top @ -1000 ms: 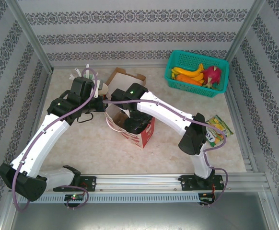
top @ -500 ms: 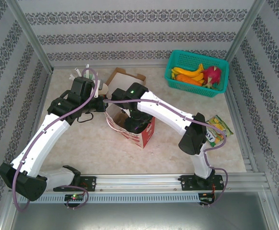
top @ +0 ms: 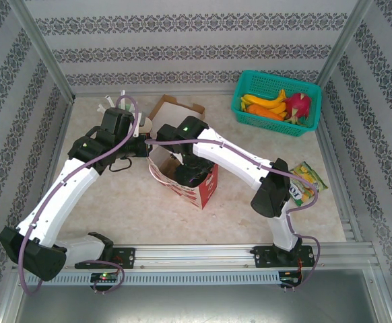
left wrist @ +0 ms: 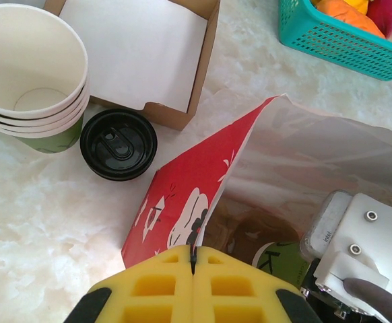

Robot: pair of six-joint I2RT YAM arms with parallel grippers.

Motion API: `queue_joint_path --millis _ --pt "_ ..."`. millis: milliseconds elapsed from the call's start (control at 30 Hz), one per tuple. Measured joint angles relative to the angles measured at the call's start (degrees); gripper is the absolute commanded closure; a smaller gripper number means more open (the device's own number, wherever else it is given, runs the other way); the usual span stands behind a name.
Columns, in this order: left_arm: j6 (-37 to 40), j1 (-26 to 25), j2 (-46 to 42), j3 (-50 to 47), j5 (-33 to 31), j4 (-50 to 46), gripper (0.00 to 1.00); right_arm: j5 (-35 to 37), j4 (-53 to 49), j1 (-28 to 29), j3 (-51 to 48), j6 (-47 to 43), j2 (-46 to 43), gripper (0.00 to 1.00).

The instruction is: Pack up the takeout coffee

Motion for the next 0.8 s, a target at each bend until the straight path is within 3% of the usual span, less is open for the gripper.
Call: queue_joint_path --millis 800 --pt "0.4 0.0 1.0 0.0 0.0 0.0 1.0 1.3 0.0 0.0 2.8 -0.9 0.3 0.48"
